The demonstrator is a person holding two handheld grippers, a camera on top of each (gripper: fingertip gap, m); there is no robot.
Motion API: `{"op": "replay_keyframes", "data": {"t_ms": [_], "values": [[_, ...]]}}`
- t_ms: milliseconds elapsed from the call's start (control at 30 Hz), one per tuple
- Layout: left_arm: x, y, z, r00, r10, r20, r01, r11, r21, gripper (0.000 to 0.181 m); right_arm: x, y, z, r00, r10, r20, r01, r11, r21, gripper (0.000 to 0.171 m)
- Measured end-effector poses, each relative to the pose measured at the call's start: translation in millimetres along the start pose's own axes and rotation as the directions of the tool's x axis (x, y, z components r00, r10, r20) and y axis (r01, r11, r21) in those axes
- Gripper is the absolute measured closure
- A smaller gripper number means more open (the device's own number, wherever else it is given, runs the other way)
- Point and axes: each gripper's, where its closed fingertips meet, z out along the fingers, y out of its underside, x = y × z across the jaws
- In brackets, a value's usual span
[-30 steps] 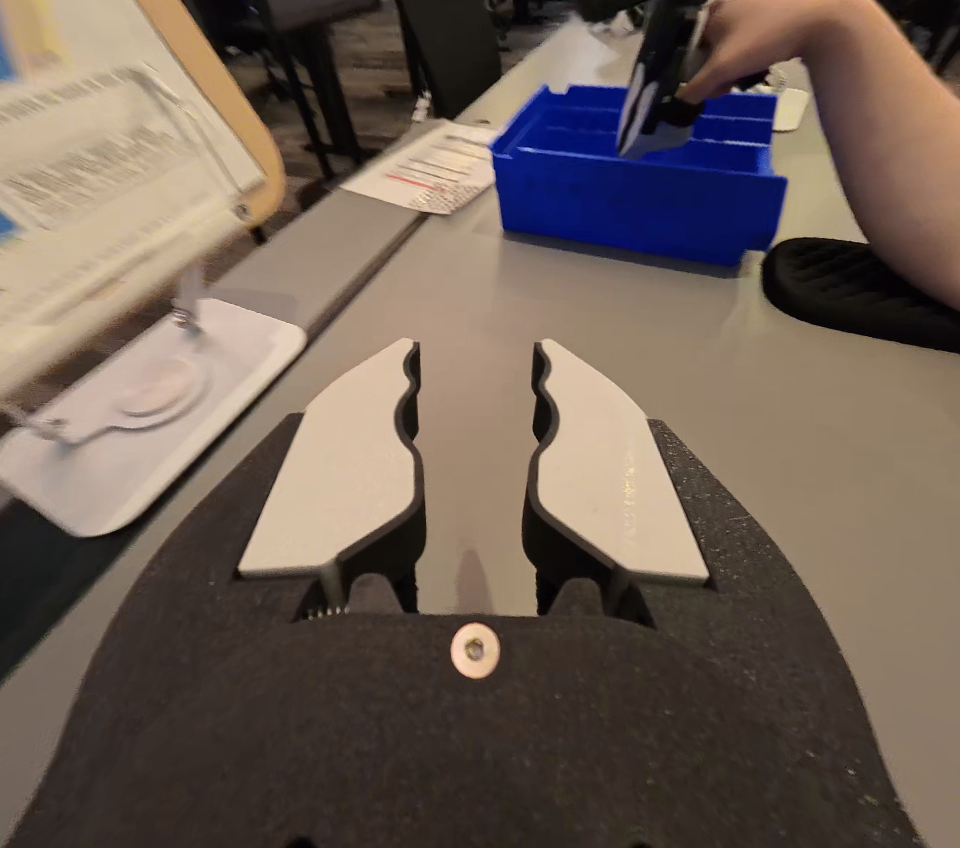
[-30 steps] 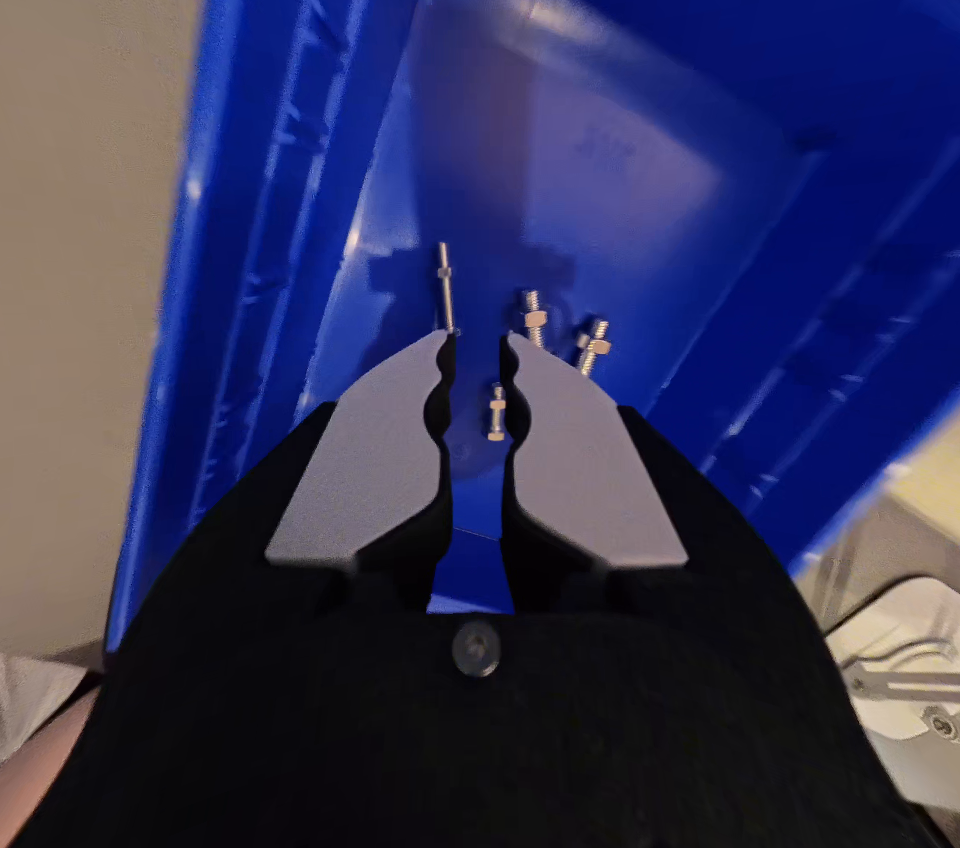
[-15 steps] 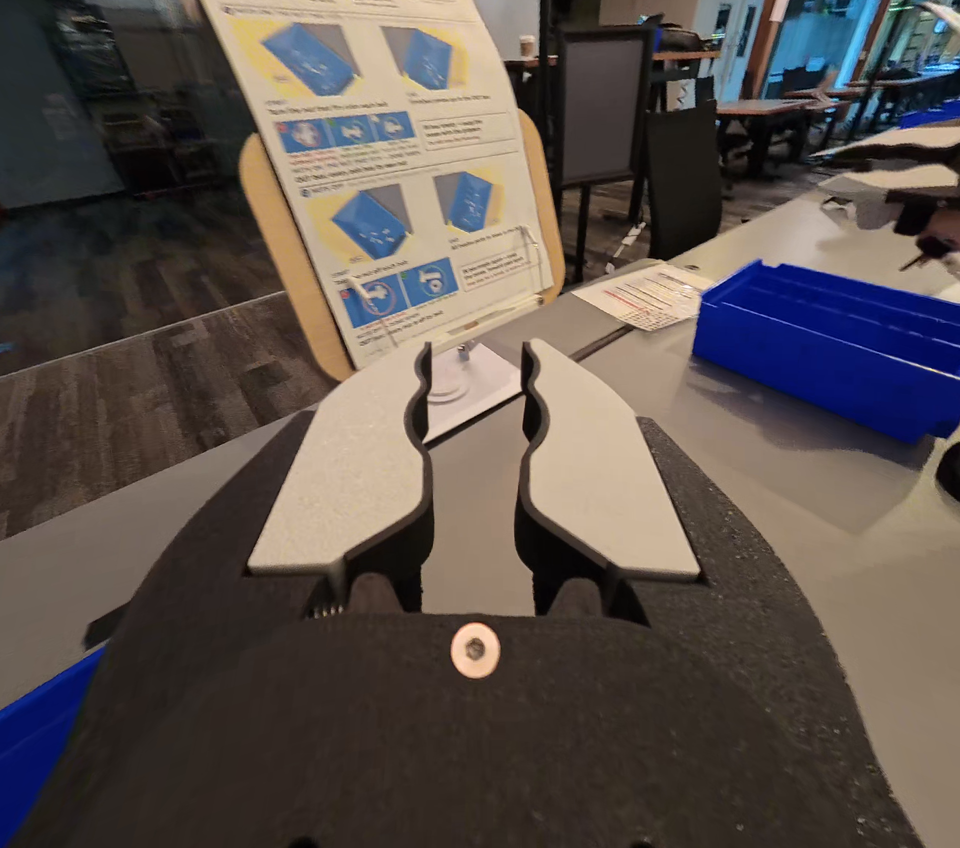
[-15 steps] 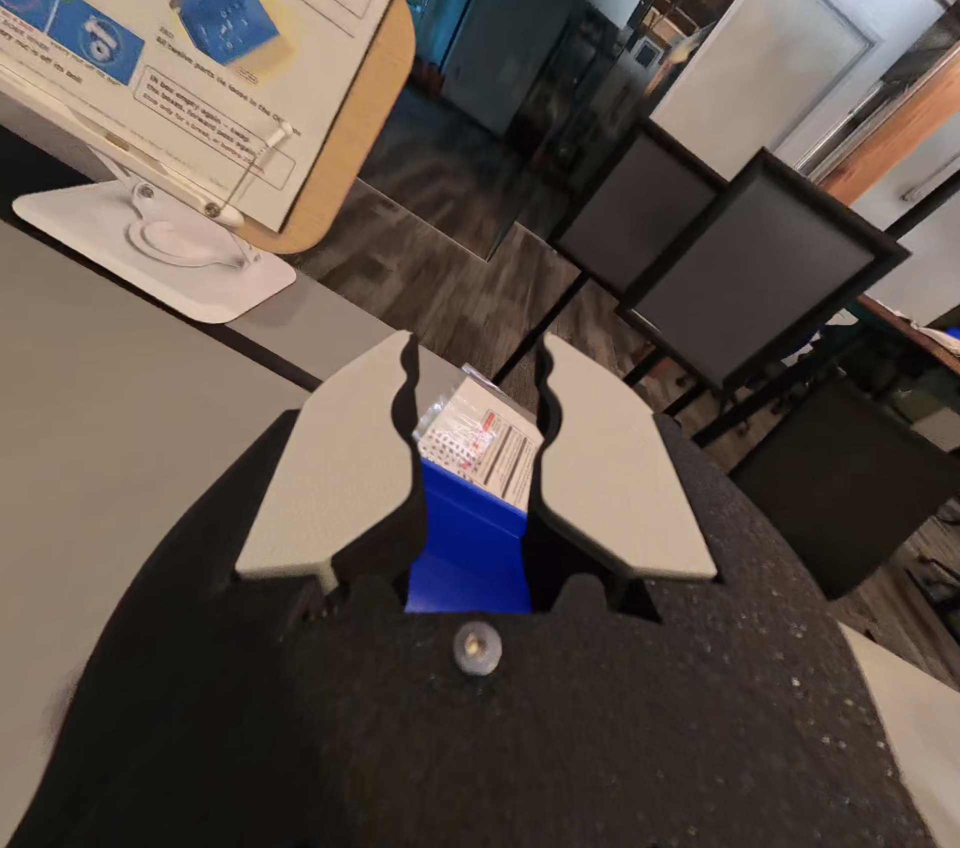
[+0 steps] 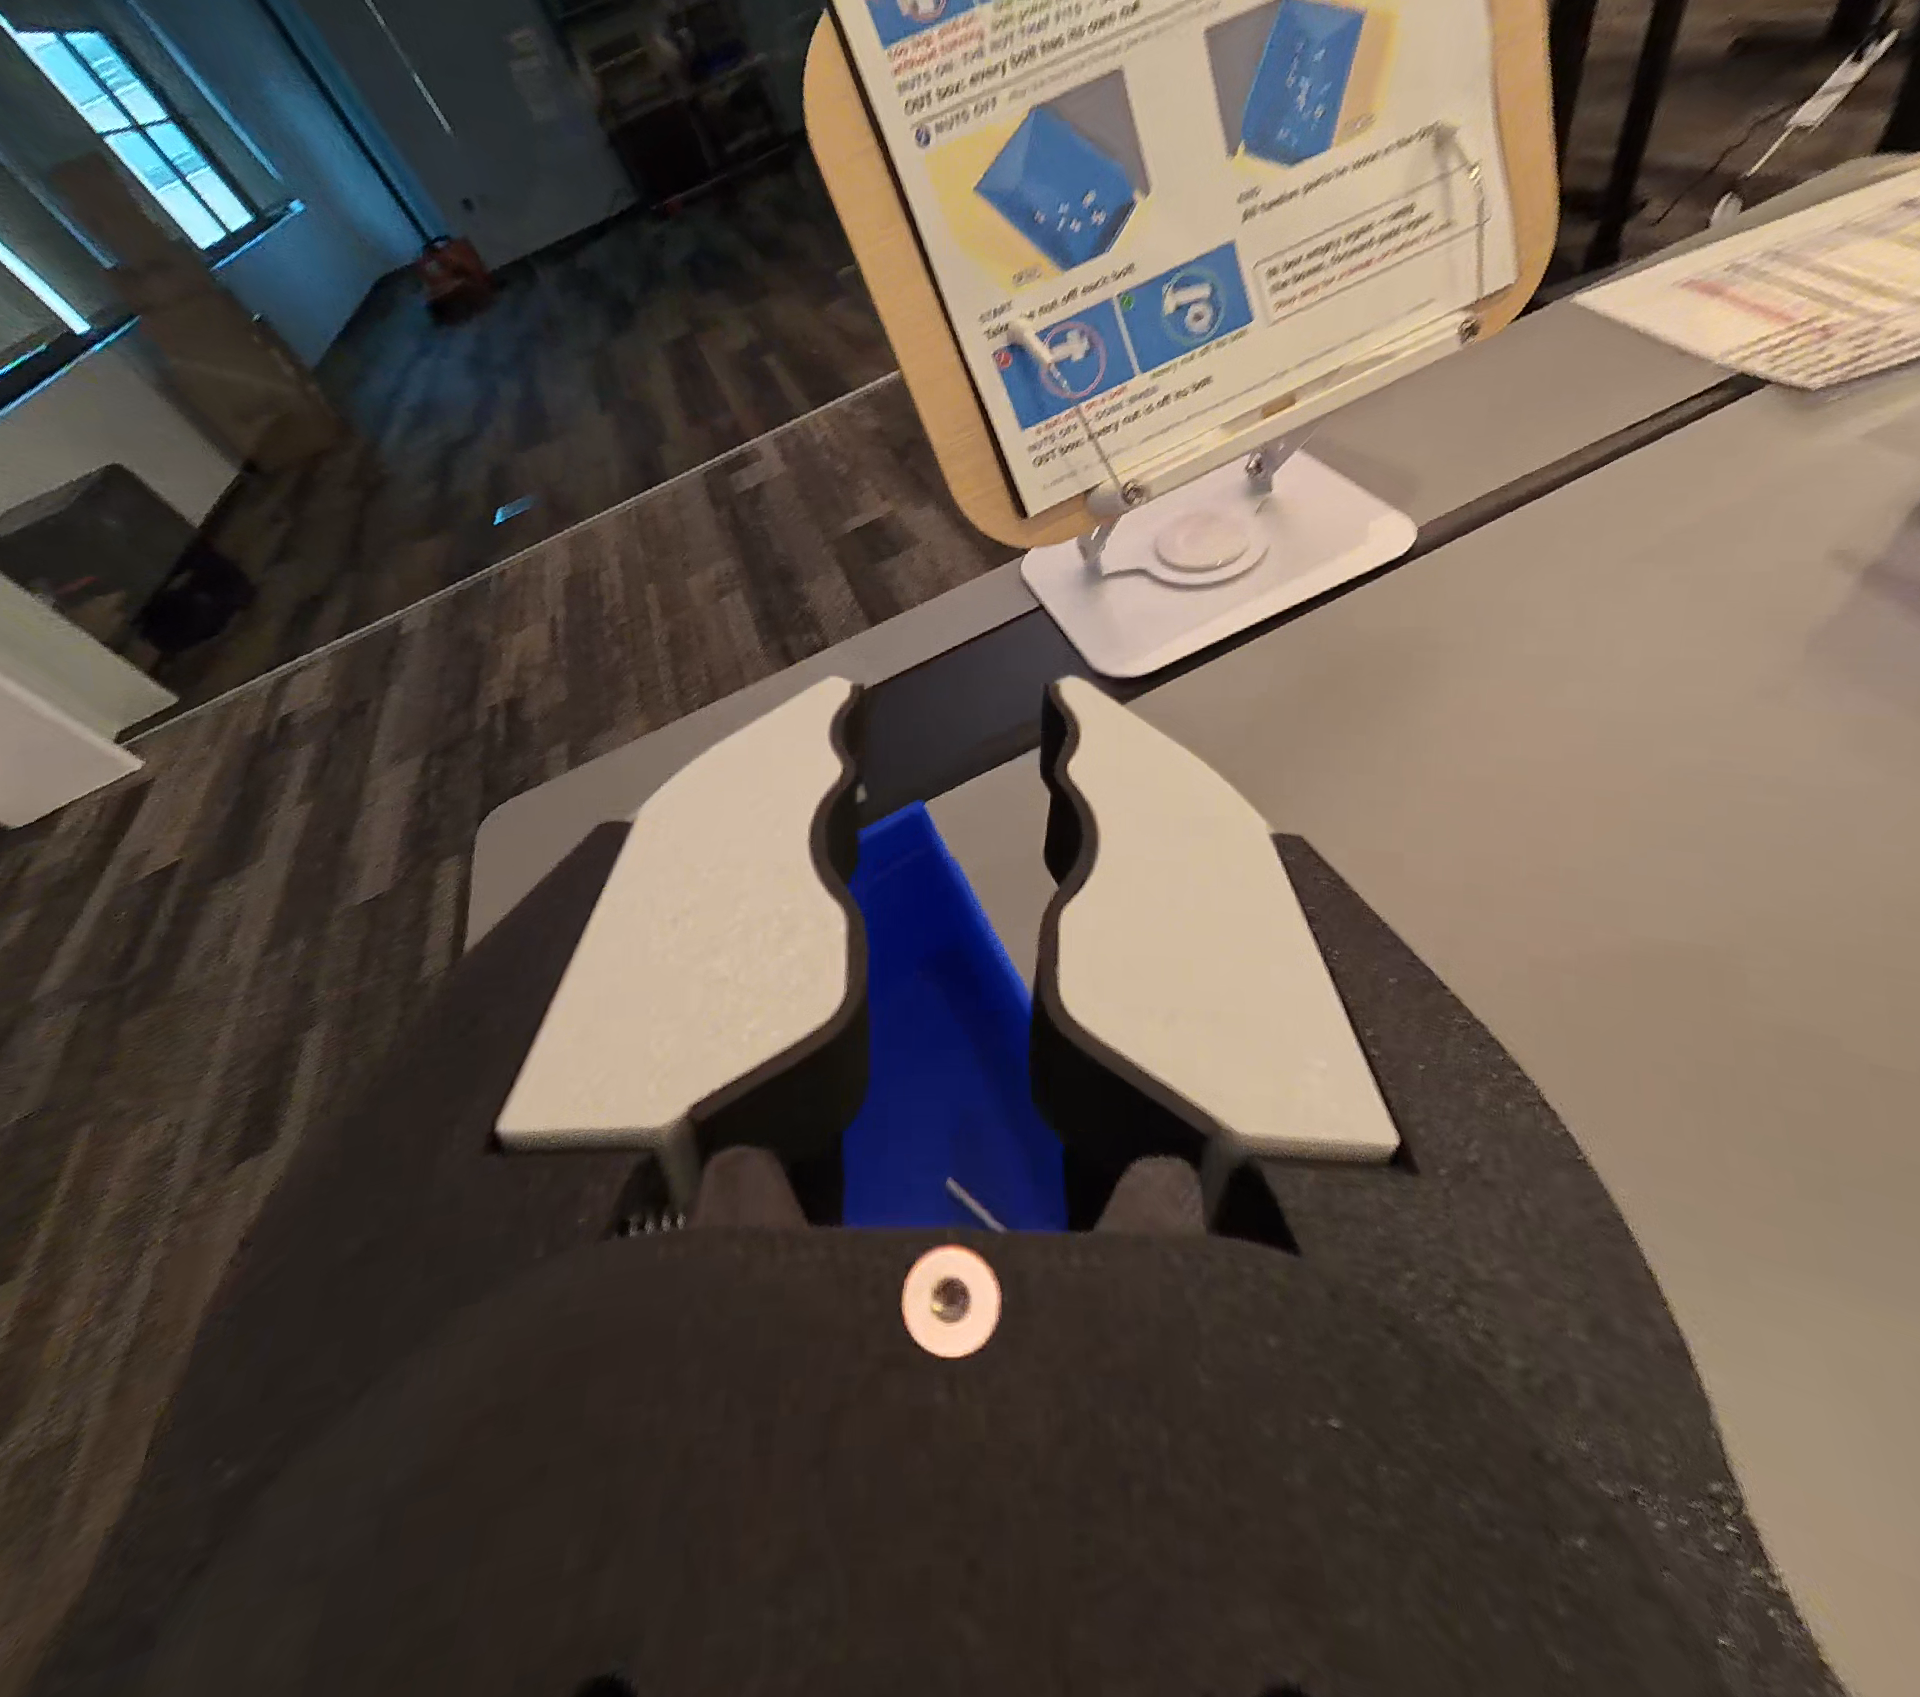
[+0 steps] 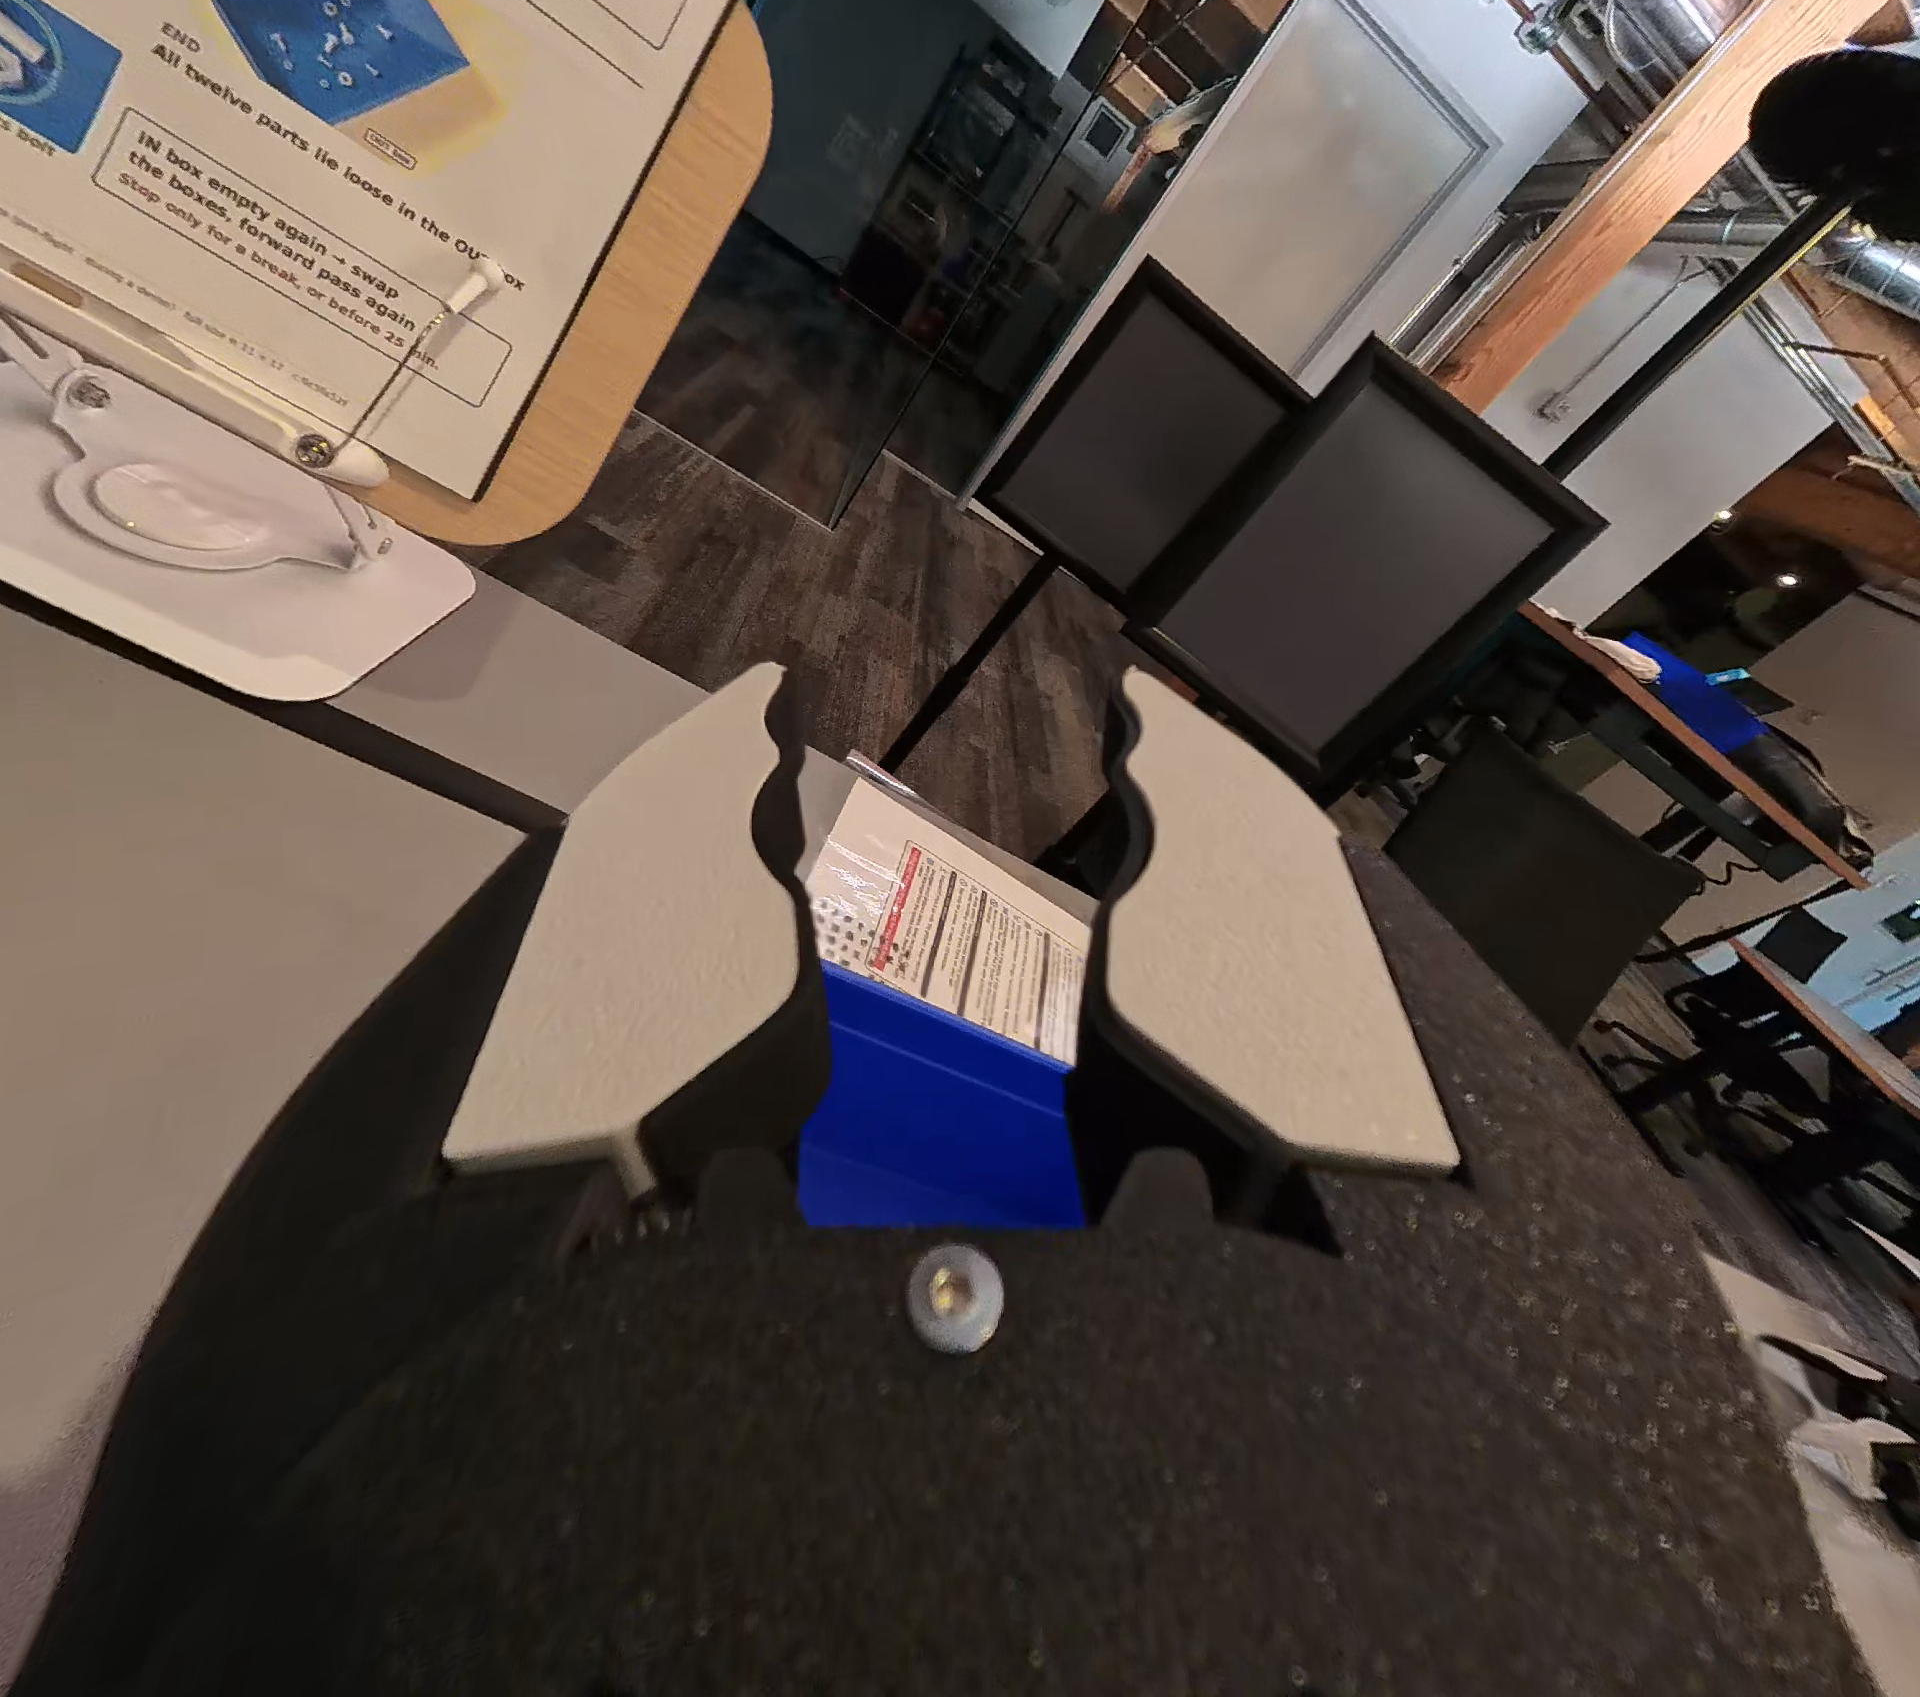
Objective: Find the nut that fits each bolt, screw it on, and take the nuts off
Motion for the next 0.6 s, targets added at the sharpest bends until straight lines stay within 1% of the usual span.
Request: {"op": "replay_keyframes", "data": {"t_ms": [133,200,300,367,433,500,600], "values": [[-11.4,15.7,-1.8,0.996,0.064,0.063,-0.058,0.994,-0.096,0.151,-4.5,-0.4,1.4,1.000,-0.018,0.002,0.018,1.000,0.015,0.122],[-21.4,27.5,-5.6,0.989,0.116,0.096,-0.099,0.981,-0.165,0.162,-8.3,2.0,3.2,1.000,-0.019,0.016,0.019,1.000,0.006,0.122],[-44.2,45.8,-14.9,0.979,0.124,0.164,-0.080,0.964,-0.254,0.163,-14.1,6.4,6.4,0.999,-0.033,0.027,0.034,0.999,-0.016,0.122],[-49.1,56.5,-20.9,0.986,0.083,0.141,-0.040,0.957,-0.287,0.163,-20.1,8.1,8.2,0.998,-0.042,0.044,0.043,0.999,-0.026,0.122],[-45.8,71.2,-26.9,0.997,0.018,0.076,0.009,0.942,-0.336,0.163,-27.6,8.3,9.4,0.996,-0.048,0.072,0.050,0.998,-0.027,0.122],[-40.9,90.5,-32.9,0.999,-0.031,0.009,0.032,0.908,-0.418,0.164,-35.2,9.3,10.2,0.993,-0.063,0.097,0.067,0.997,-0.036,0.122],[-40.8,120.9,-41.4,0.999,-0.021,-0.032,0.001,0.839,-0.544,0.173,-45.8,7.7,10.3,0.989,-0.090,0.121,0.095,0.995,-0.033,0.122]]}}
